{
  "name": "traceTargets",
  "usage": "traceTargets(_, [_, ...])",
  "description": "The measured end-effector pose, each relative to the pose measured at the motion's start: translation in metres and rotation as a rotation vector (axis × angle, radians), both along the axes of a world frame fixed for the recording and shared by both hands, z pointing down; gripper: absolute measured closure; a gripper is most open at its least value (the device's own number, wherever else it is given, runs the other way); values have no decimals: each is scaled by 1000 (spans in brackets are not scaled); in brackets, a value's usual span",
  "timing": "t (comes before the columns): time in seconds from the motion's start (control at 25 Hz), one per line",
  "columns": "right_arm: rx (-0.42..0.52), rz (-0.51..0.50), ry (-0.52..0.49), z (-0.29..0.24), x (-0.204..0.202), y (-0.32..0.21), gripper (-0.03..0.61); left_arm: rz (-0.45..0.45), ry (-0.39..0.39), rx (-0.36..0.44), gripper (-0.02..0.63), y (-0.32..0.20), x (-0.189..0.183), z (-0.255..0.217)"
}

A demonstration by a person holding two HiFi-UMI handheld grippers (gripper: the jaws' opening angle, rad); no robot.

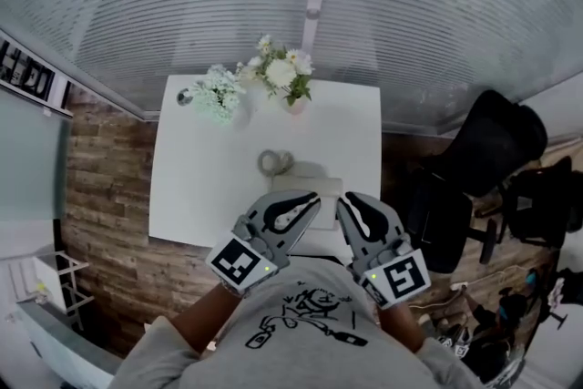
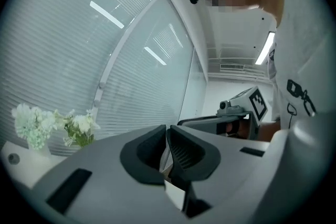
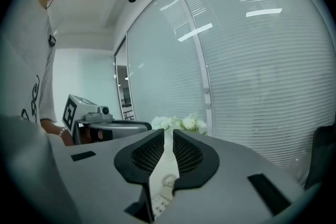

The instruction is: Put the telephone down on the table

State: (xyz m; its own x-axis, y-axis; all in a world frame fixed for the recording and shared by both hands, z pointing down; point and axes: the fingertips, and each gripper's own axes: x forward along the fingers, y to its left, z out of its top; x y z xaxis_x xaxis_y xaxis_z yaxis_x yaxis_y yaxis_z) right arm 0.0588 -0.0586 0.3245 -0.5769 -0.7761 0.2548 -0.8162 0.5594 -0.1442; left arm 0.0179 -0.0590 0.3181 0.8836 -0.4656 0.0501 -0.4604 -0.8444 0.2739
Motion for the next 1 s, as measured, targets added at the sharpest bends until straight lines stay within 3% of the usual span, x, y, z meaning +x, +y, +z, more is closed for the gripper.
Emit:
traceTargets(0.4, [92, -17, -26, -39, -10, 7, 538, 20, -18, 37, 587, 8, 0, -31])
traceTargets(1.0, [113, -21, -34, -52, -14, 7, 540, -8, -15, 39, 594, 6, -6, -42])
